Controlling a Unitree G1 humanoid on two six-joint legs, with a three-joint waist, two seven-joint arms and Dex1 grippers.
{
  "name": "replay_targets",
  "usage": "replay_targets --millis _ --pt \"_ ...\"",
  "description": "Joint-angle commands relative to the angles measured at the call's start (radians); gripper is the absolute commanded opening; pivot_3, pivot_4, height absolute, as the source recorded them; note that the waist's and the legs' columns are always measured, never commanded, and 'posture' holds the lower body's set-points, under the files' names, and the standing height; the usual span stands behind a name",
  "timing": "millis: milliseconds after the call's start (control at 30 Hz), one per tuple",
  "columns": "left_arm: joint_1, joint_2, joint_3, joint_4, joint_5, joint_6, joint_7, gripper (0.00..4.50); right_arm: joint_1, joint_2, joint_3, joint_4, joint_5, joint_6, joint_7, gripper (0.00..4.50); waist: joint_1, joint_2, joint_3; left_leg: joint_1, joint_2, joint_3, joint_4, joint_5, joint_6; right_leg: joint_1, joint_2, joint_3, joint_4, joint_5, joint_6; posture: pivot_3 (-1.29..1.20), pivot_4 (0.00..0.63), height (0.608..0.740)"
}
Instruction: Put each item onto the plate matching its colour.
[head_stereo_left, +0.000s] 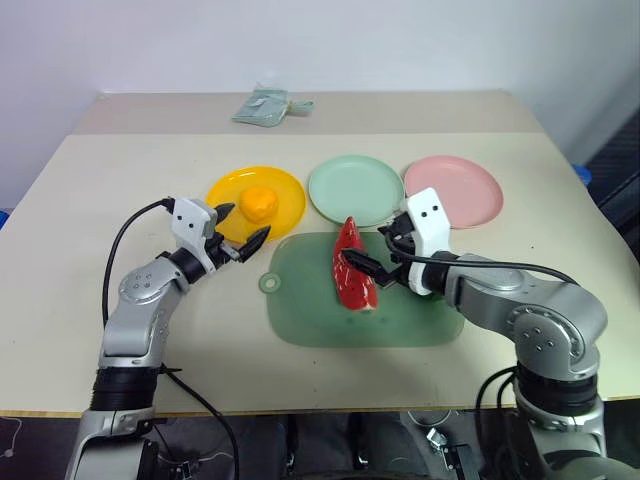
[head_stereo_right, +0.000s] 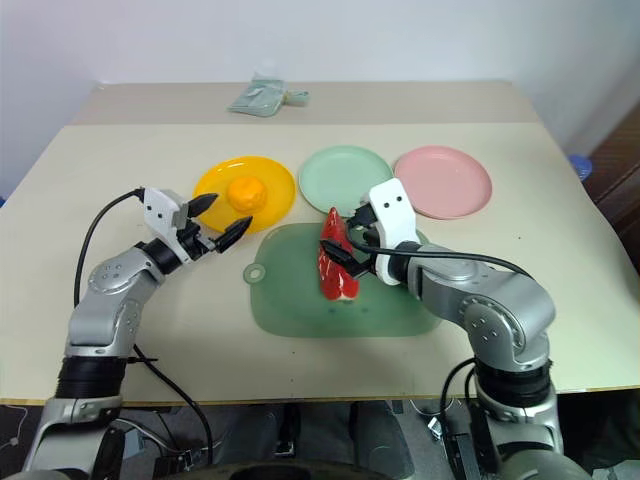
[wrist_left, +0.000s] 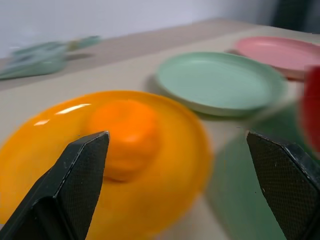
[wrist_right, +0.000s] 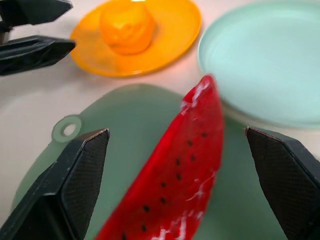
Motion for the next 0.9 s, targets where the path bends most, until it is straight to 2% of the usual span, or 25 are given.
replay_targets --millis 33,167,333,400,467,600,767,900 --pt "0.026 0.029 -0.03 -0.067 0.004 -0.002 -0.034 4.46 -0.029 0.029 0.032 -0.004 -0.021 0.088 -0.025 4.5 0.001 0.0 0.0 0.0 0.0 0.0 0.0 0.0 0.0 0.0 0.0 0.0 0.0 0.0 0.0 0.0 0.15 0.74" --pt "0.041 0.031 -0.05 -0.09 0.004 0.002 -0.038 4.5 -0.036 0.02 0.075 -0.01 -0.063 0.133 -0.023 3.28 0.002 0.0 0.0 -0.001 0.0 0.0 0.0 -0.002 0.003 -0.001 0.0 0.0 0.0 0.0 0.0 0.0 0.15 0.74" --pt "0.062 0.033 -0.066 -0.11 -0.004 0.012 -0.05 4.5 -0.051 0.014 0.076 -0.022 -0.096 0.152 -0.002 0.74 -0.001 0.0 0.0 -0.002 0.0 0.0 0.0 -0.002 0.003 -0.002 0.0 0.0 0.0 0.0 0.0 0.0 0.15 0.74" --pt "0.067 0.035 -0.067 -0.114 -0.002 0.012 -0.052 4.5 -0.067 -0.012 0.075 -0.037 -0.105 0.142 0.019 0.1 -0.001 0.0 0.0 -0.002 0.0 0.0 0.0 -0.002 0.003 -0.001 0.0 0.0 0.0 0.0 0.0 0.0 0.15 0.74" --pt "0.068 0.037 -0.066 -0.117 -0.003 0.015 -0.051 4.5 -0.091 -0.065 0.072 -0.069 -0.095 0.11 0.071 0.1 0.002 0.001 0.0 -0.002 0.0 0.0 0.001 -0.002 0.004 -0.002 0.0 0.0 0.0 0.0 0.0 0.0 0.15 0.74" --pt "0.069 0.044 -0.068 -0.122 -0.012 0.023 -0.062 4.5 -0.127 -0.231 0.03 -0.083 -0.111 -0.076 0.234 0.1 0.001 0.001 0.0 -0.003 0.0 0.0 0.001 -0.003 0.005 -0.003 0.0 -0.001 0.0 0.0 0.0 0.0 0.15 0.74" --pt "0.086 0.056 -0.096 -0.162 -0.065 0.068 -0.133 4.5 -0.137 -0.383 0.027 0.263 -0.34 -0.309 0.221 0.1 0.004 0.0 0.0 -0.003 0.0 0.0 0.001 -0.003 0.005 -0.001 0.0 -0.001 -0.001 0.0 0.0 0.0 0.15 0.74" --pt "0.093 0.068 -0.129 -0.18 -0.081 0.1 -0.176 4.5 -0.193 -0.383 0.067 0.625 -0.486 -0.568 0.248 0.1 0.0 0.001 0.001 -0.003 0.0 0.0 0.001 0.0 0.001 -0.002 0.0 -0.001 -0.001 0.0 0.0 0.0 0.15 0.74"
